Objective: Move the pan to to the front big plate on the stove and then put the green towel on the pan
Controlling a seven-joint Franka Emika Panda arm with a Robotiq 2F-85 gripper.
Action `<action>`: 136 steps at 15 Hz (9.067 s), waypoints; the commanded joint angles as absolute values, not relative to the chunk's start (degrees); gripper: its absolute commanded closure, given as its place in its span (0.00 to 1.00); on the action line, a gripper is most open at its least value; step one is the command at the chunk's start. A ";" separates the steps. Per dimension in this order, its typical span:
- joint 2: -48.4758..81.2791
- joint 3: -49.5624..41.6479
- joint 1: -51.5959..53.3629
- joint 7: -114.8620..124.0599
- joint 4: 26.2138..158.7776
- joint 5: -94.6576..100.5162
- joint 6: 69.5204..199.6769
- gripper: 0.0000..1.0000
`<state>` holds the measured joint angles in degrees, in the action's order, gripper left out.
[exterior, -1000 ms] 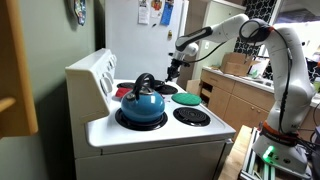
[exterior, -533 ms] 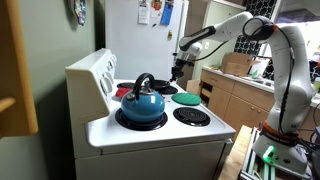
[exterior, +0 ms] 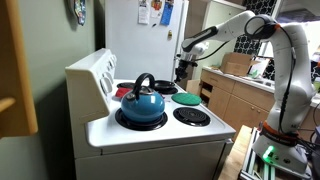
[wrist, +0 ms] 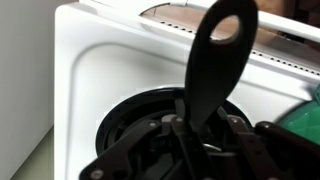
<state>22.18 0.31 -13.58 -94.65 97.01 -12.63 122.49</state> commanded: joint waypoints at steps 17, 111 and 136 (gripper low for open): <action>11.62 -2.44 -10.76 -87.85 104.98 -6.61 123.13 0.00; 5.42 -6.70 -10.92 -38.79 128.66 -27.71 110.61 0.99; -5.75 -6.55 -4.20 -42.21 122.02 -38.72 92.68 0.99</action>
